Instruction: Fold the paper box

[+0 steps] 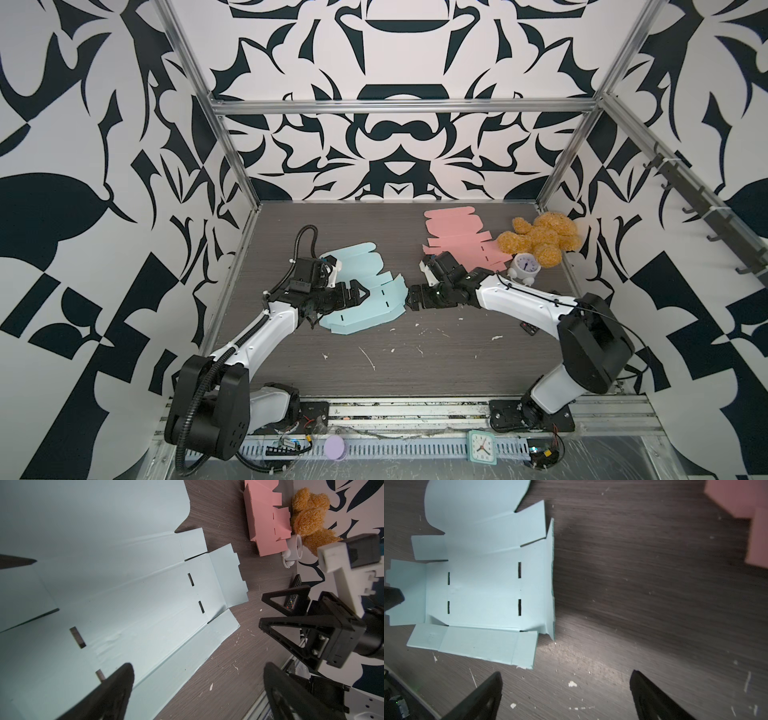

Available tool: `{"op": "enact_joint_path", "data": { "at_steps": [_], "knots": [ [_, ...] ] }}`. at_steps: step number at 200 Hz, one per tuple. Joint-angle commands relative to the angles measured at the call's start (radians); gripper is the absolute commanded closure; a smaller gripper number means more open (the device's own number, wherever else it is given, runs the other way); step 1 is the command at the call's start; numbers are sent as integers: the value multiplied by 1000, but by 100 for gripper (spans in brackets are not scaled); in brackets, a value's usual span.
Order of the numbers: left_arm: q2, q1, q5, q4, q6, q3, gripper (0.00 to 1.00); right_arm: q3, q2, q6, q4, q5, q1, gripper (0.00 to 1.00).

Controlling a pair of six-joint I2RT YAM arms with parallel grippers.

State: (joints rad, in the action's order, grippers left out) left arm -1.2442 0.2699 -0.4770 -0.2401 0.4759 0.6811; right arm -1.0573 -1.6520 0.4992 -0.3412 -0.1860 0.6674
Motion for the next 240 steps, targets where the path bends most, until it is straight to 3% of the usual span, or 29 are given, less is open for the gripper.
{"op": "enact_joint_path", "data": {
  "at_steps": [1,65,114,240],
  "knots": [
    [-2,3,-29,-14,16,-1,0,-63,-45,-38,33,-50,1,13],
    [22,3,-50,2,31,-3,0,-161,-183,-66,56,-82,1,27],
    [30,3,-46,9,35,-1,0,-199,-230,-93,63,-87,1,49],
    [20,3,-36,7,33,-7,1,-202,-249,-192,59,-89,-2,73]
  ]
}}
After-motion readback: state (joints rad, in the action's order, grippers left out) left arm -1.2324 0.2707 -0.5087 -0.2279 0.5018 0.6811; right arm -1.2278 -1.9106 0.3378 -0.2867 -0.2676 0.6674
